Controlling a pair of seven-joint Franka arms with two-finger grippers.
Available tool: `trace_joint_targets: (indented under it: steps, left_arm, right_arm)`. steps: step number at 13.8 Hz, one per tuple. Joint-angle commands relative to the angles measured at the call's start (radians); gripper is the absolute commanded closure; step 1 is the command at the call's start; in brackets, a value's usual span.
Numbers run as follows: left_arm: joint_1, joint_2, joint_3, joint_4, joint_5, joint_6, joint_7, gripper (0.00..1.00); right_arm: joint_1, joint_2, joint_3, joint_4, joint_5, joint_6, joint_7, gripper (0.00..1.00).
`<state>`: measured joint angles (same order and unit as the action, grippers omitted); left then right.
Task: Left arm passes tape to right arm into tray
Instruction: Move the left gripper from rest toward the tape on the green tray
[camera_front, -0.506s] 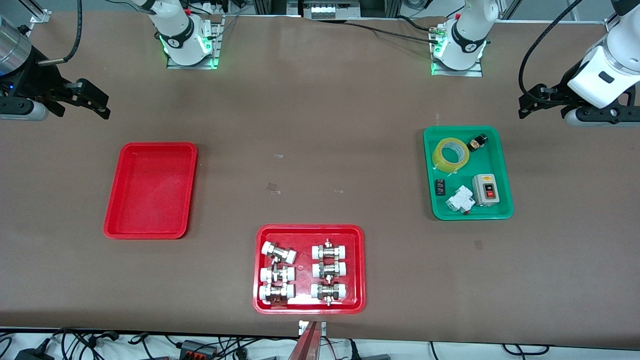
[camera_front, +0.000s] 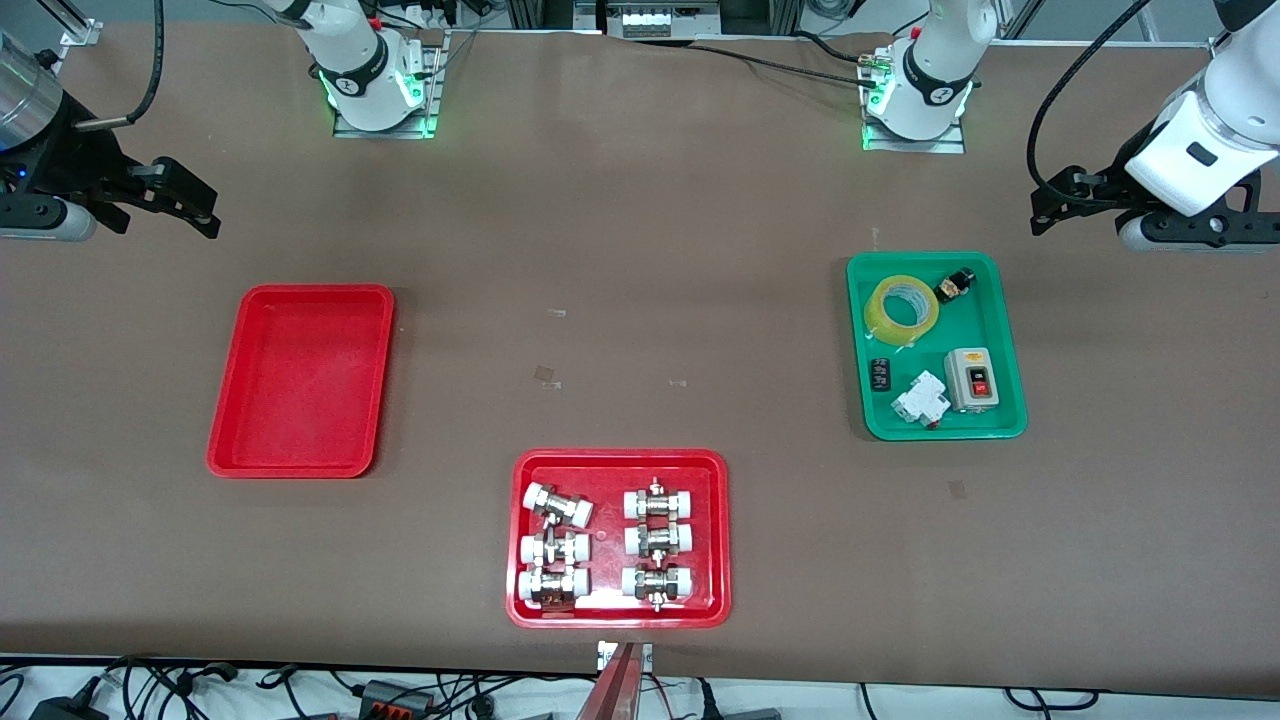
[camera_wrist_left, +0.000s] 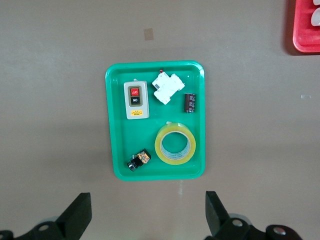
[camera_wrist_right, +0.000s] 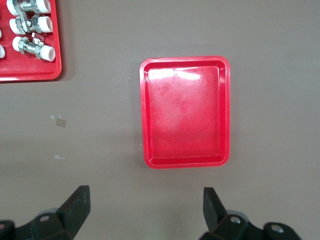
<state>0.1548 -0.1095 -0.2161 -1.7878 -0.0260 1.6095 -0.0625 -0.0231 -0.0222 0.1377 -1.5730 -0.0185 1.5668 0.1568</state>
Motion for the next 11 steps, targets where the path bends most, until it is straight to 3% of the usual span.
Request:
trace_joint_targets:
  steps: [1,6,8,11]
  left_arm:
    - [-0.004,0.042,0.006,0.022,-0.026,-0.01,0.003,0.0]
    - [0.005,0.163,0.007,0.024,-0.037,0.012,-0.004,0.0]
    - [0.025,0.217,0.012,-0.017,-0.035,0.085,0.003,0.0]
    - [0.017,0.202,-0.006,-0.277,-0.035,0.359,0.001,0.0]
  right_arm:
    - [0.002,0.004,0.0,0.018,0.0,-0.01,-0.002,0.0]
    - [0.0,0.004,0.0,0.018,0.0,-0.005,-0.003,0.0]
    - [0.0,0.004,0.0,0.018,0.0,-0.008,0.0,0.0]
    - [0.0,0.004,0.0,0.018,0.0,-0.01,0.001,0.0]
